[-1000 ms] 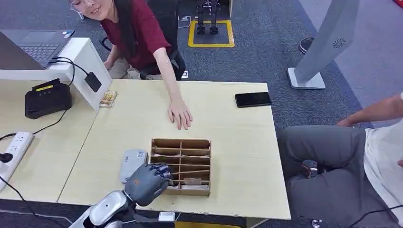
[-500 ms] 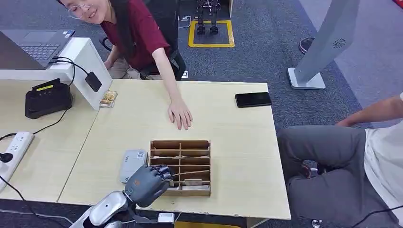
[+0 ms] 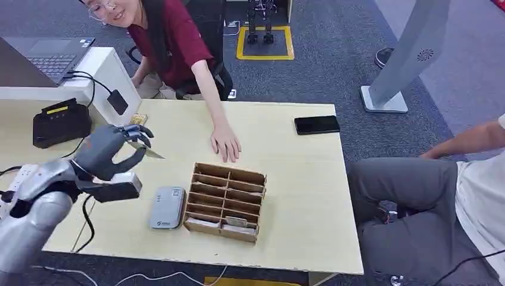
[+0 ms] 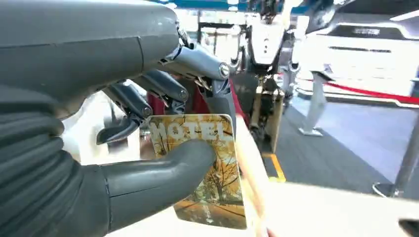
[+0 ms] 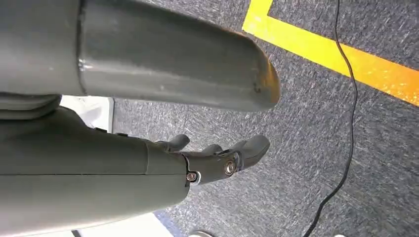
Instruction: Pass the card to the sensor for recognition and then transmit it.
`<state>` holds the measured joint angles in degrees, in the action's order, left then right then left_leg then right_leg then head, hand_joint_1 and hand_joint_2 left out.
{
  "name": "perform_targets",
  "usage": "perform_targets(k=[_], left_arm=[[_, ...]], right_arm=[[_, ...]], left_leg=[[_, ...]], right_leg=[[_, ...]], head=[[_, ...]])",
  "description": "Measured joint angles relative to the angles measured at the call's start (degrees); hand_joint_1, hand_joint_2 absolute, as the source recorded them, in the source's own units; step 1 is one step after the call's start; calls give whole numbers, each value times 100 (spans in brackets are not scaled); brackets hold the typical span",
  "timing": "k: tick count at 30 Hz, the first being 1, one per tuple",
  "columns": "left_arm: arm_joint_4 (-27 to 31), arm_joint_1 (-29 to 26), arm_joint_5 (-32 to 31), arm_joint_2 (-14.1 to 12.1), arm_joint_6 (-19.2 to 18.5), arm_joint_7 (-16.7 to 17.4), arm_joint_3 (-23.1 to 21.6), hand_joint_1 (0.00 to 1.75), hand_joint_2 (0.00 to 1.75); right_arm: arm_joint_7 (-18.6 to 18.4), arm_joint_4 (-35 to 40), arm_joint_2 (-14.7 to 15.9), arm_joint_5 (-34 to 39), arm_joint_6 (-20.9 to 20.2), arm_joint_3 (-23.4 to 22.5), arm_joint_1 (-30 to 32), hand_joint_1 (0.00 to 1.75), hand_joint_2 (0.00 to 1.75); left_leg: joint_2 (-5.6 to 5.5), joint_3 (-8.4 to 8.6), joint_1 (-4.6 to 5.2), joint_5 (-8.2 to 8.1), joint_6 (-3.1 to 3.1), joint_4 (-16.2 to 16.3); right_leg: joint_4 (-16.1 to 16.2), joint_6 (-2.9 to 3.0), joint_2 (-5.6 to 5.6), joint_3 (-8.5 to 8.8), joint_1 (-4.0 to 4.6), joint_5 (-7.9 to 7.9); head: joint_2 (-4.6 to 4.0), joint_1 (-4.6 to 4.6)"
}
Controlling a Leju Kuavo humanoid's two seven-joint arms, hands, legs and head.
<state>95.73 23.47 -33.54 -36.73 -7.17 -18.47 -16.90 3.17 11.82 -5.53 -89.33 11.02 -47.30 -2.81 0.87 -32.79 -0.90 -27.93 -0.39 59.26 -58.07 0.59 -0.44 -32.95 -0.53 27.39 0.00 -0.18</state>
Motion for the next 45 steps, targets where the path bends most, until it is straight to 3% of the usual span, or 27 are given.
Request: perform_targets(k=[2,5,16,19,22,24,26,34,41,45], left_arm=[[-2,570,296,-229,-425,101,219,175,175],[0,1105,403,-443,-581,186,379,175,175],[-24,1276,197,-565,-323,346,390,175,175],[-473,1365,-499,-291,252,492,385,175,175],[-1421,1561,-1471,196,1107,736,281,175,175],[-2040,1686,-1786,483,1473,822,235,175,175],[-2481,1757,-1874,720,1594,829,178,175,175],[-3442,2012,-2256,1158,1707,997,141,175,175],[-4311,2140,-2451,1432,2127,931,141,175,175],[-4636,2157,-2456,1544,2160,861,141,175,175]], right_arm=[[11,0,0,0,-7,24,-7,0,0],[40,0,-2,0,-13,50,-14,0,0],[55,0,-4,0,-13,116,-29,0,0],[46,0,-11,0,-17,153,-46,0,0],[61,0,-31,0,-15,240,-93,0,0],[61,0,-50,0,-13,273,-112,0,0],[61,0,-59,0,-13,295,-113,0,0],[35,-2,-66,0,-13,398,-109,0,0],[-44,-2,-66,0,-42,411,-106,0,0],[-28,-2,-66,0,-42,411,-106,0,0]], left_leg=[[4,0,1,0,0,0],[6,1,7,-1,0,0],[5,-1,7,-2,0,0],[2,0,10,0,2,0],[1,0,9,10,4,0],[6,-1,9,12,5,1],[8,-2,10,13,6,1],[18,-12,12,10,8,2],[17,-12,11,10,8,2],[17,-12,11,10,7,2]], right_leg=[[0,-1,1,-1,0,-1],[1,-2,2,-1,-4,-1],[6,-3,3,-7,-4,-1],[9,-4,0,-10,-6,-2],[8,-5,-1,-7,-8,-13],[8,-1,2,-8,-9,-18],[7,-5,5,-8,-8,-21],[9,-5,16,-19,-9,-21],[8,-5,15,-21,-9,-21],[8,-5,15,-20,-9,-21]], head=[[0,-4],[-2,0],[-2,-2],[-2,-4],[0,0],[0,-2],[0,0],[0,-2],[0,-2],[0,-2]])
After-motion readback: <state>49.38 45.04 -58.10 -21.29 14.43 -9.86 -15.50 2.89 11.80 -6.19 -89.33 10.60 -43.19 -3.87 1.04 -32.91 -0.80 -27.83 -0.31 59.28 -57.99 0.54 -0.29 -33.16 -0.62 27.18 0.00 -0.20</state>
